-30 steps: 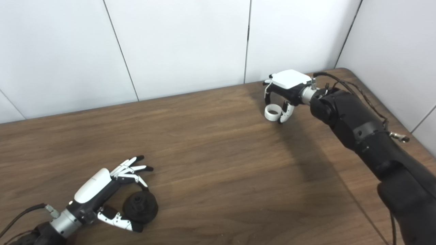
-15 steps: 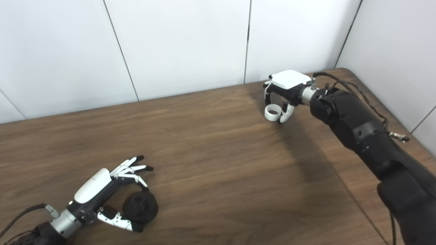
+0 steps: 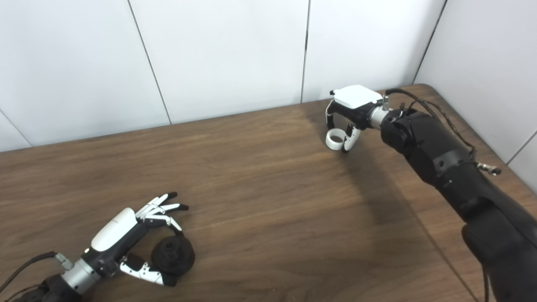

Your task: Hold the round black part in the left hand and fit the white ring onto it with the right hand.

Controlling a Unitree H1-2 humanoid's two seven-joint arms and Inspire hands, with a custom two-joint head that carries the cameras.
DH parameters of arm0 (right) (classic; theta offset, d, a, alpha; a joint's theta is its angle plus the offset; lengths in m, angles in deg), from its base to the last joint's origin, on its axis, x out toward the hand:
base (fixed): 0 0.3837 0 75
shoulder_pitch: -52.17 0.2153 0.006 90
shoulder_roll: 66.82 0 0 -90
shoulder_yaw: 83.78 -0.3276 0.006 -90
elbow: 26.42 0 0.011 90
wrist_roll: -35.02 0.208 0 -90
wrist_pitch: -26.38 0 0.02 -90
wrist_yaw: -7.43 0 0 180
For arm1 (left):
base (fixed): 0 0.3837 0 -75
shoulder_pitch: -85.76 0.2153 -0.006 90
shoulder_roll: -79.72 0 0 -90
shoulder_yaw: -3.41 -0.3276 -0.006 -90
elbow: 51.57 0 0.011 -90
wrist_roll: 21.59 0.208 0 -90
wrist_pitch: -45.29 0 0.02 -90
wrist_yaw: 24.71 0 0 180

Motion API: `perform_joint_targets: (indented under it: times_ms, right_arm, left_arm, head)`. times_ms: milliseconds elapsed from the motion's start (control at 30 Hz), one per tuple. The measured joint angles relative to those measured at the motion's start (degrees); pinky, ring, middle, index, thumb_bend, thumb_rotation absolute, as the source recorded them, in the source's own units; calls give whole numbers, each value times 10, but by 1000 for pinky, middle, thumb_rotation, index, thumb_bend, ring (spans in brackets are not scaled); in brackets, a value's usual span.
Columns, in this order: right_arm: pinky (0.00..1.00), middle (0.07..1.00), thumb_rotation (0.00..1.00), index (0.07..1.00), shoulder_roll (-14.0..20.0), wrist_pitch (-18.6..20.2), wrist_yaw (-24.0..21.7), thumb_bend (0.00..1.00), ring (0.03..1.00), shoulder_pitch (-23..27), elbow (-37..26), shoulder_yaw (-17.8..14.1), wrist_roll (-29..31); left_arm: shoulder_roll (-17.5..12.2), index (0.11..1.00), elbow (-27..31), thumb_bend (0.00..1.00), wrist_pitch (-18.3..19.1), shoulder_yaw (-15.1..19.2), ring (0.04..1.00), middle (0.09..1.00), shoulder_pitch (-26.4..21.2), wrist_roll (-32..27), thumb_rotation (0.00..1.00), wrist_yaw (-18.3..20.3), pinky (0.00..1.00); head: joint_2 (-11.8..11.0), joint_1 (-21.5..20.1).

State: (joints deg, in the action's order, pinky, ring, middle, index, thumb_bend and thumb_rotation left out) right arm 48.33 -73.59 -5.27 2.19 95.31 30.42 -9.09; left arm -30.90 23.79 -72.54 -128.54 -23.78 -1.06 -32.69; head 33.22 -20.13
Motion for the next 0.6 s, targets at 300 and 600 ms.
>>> perform_joint_targets:
  times_ms: [300,600]
  right_arm:
    - [1000,800,142,480,1,0,0,526,996,0,-3,-1,1]
    - [1000,798,142,480,4,-3,12,526,1000,-14,-28,-2,-8]
  left_arm:
    - [0,481,0,525,0,0,1000,868,0,0,61,0,1000]
    - [0,481,-3,525,0,-1,1000,869,-1,-3,61,0,1000]
  head:
    - [2,3]
    - [-1,7]
